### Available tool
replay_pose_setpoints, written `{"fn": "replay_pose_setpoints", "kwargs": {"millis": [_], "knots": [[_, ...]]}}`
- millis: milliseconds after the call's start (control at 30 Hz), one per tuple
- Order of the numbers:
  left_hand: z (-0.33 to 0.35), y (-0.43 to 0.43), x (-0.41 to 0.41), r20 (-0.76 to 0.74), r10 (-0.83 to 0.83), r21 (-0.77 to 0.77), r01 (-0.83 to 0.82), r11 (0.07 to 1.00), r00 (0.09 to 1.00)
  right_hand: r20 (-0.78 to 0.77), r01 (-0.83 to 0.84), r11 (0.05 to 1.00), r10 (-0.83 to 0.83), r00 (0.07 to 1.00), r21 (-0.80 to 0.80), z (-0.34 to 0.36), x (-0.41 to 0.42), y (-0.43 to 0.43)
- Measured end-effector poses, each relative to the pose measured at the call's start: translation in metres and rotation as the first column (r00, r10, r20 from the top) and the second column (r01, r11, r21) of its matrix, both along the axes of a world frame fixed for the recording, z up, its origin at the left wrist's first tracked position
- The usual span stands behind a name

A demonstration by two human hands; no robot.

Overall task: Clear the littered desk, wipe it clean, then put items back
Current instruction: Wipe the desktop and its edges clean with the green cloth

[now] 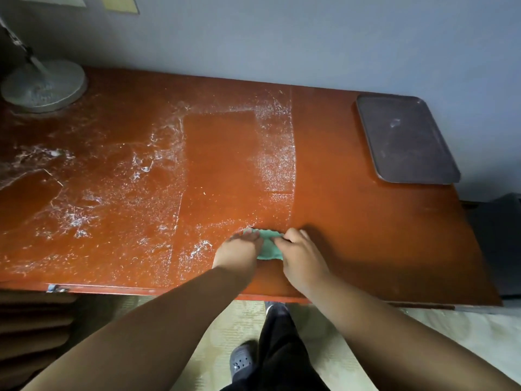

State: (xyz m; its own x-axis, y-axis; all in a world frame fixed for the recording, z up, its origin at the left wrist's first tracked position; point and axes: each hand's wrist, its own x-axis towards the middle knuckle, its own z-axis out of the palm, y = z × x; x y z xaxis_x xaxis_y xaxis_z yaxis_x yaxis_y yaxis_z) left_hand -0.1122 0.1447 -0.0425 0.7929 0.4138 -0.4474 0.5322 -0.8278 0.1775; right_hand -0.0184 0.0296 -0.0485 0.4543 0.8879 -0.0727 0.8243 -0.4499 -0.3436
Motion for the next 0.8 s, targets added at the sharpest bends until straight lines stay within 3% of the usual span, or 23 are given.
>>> {"fn": "replay_pose_setpoints", "kwargs": {"millis": [267,400,567,800], "knots": [[-0.008,0.109,0.137,-0.056,0.016,0.01,-0.016,1.0,0.998,0.054,0.029,0.997,-0.034,0.998,0.078,-0.013,0.125,0.106],[0.001,0.173,0.222,-0.069,0.088,0.091,-0.081,0.992,0.994,0.076,0.036,0.998,-0.041,0.996,0.057,-0.01,0.206,0.178],[0.008,0.247,0.315,0.009,0.164,0.214,-0.162,0.963,0.986,0.136,0.064,0.997,-0.07,0.988,0.047,-0.013,0.302,0.267],[0.003,0.293,0.365,0.135,0.187,0.218,-0.213,0.952,0.973,0.158,0.096,0.984,-0.119,0.98,0.149,-0.022,0.357,0.322]]}}
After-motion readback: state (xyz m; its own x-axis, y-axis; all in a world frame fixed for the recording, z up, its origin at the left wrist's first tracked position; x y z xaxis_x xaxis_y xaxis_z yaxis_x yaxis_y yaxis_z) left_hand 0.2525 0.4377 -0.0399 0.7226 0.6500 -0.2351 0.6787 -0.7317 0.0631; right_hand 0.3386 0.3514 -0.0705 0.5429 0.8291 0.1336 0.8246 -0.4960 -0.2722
